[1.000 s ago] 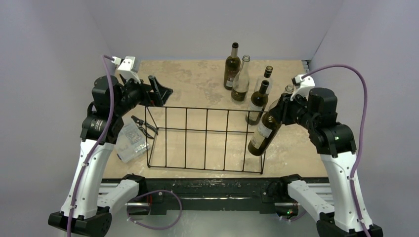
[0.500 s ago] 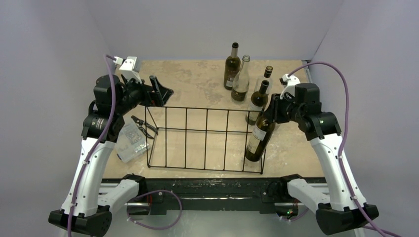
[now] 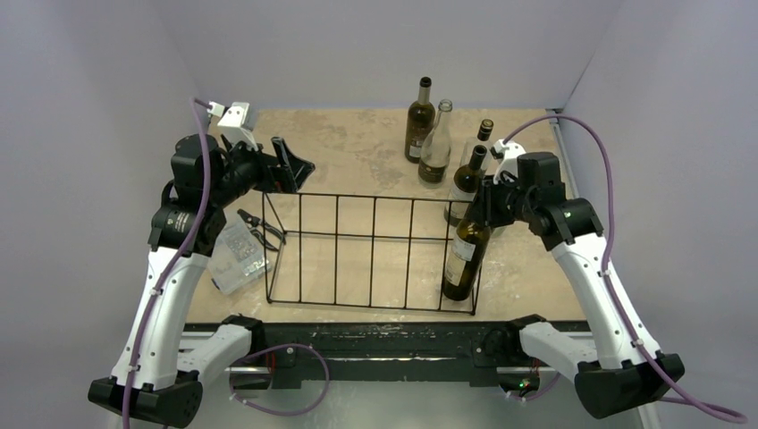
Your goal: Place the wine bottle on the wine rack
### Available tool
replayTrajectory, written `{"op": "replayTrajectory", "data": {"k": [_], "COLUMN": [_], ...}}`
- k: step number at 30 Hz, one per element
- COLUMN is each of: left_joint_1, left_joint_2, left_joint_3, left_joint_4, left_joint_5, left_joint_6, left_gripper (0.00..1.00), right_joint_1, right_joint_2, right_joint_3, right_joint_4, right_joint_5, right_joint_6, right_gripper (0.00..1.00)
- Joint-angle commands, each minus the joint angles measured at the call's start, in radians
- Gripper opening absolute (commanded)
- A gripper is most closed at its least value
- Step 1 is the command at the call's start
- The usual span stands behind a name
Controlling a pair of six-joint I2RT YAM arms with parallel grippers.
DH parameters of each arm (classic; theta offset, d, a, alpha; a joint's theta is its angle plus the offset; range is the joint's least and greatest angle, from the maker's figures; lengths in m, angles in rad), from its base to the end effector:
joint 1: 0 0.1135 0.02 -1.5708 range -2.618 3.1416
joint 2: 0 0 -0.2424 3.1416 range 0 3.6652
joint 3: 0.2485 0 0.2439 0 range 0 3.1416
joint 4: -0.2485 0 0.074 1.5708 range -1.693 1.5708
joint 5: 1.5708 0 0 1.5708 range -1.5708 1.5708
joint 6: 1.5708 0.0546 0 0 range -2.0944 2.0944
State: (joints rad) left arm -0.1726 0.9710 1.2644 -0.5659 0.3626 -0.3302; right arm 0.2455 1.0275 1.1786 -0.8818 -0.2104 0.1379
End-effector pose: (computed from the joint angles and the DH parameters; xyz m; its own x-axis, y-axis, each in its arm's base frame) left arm 0.2061 -0.0556 0.4057 -0.4120 -0.2359 -0.8801 0.3843 0.8308 -0.4026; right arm 0.2051 0.0631 0.3309 -0.6946 -0.0354 -0.7185 -0.2959 0.9245 0.2404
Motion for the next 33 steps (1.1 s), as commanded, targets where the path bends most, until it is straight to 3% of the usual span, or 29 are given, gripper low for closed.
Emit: {"op": "replayTrajectory", "data": {"k": [1,14,33], "left_joint_1": [-0.007,-0.007,-0.007], "left_joint_2": [-0.003,0.018,0.016], "left_joint_3": [0.018,0.027,0.028], "left_joint_4": [0.023,0.012,0.011], "left_joint_5": [0.018,0.026,0.035], "left_joint_6": [-0.009,-0.01,-0.015], "left_gripper": [0.97,0.97,0.97], "right_joint_1": [0.02,0.028,0.029], "right_joint_2": [0.003,0.114,0.169], "right_joint_3": [0.008,0.049,0.036], "right_joint_4": [0.058,-0.067,-0.033], "right_joint_5": [-0.041,-0.035,-0.029], "right_joint_6": [0.025,0.03,0.034], "right_gripper": [0.0,0.0,0.0]}}
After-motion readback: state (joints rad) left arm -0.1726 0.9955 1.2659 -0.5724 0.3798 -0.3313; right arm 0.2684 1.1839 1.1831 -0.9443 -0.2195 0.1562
